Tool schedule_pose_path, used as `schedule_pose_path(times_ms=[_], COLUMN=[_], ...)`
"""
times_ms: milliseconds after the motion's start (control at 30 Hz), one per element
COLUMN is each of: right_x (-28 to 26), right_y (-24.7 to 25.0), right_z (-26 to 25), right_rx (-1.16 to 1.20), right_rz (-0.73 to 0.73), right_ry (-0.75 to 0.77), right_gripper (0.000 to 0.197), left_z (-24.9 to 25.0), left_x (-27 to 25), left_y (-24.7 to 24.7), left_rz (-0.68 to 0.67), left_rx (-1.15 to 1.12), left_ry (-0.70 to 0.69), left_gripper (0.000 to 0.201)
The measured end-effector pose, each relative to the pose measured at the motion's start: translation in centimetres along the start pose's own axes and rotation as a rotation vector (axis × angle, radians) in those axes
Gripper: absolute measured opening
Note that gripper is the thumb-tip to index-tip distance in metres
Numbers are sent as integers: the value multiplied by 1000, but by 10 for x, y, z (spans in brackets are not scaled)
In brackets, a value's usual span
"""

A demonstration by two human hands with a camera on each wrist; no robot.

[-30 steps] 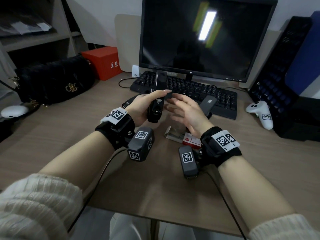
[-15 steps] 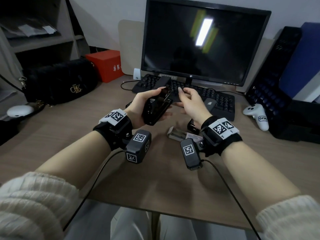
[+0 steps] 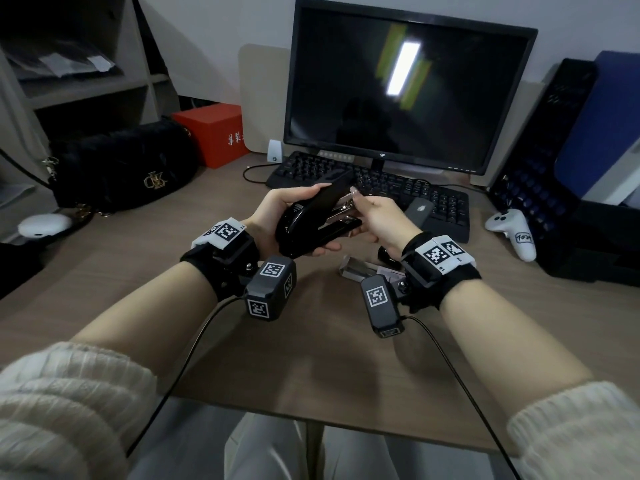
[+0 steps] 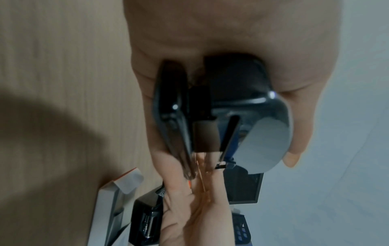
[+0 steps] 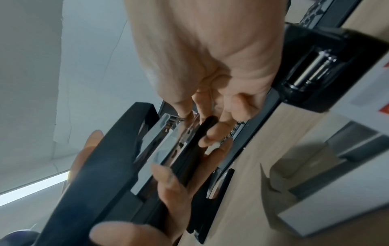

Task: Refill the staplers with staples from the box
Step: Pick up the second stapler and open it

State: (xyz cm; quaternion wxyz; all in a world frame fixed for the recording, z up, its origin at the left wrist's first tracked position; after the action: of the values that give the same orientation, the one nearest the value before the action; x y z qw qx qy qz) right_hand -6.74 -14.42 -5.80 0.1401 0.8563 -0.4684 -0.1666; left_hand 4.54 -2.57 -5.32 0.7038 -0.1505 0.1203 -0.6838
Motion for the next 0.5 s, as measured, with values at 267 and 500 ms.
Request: schedule_pose_path(times_ms=[267,500], right_x=[8,10], right_y=[-4,-12], right_z=[-3,-3], right_rx=[-65,-61], right_rz=[21,50], right_ry=[3,-73], right_gripper=[48,50], left_z=[1,3], left_x=[-3,-7], left_y=[12,19], left_rz=[51,-55], left_rx=[-86,-31], left_ry=[19,29], left_gripper=[44,55])
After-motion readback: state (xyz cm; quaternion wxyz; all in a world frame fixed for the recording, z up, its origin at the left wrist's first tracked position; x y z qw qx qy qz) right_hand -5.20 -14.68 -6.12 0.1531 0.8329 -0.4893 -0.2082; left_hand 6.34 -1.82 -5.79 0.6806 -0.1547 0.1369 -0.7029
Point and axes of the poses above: each hand's wrist, its own x-axis towards the middle knuckle, its own y-axis out of the back of the hand, z = x × y, the point moved 5 cm from there along x, towards the middle knuckle, and after that the axes turned 12 degrees about -y, right-handed, at the moved point
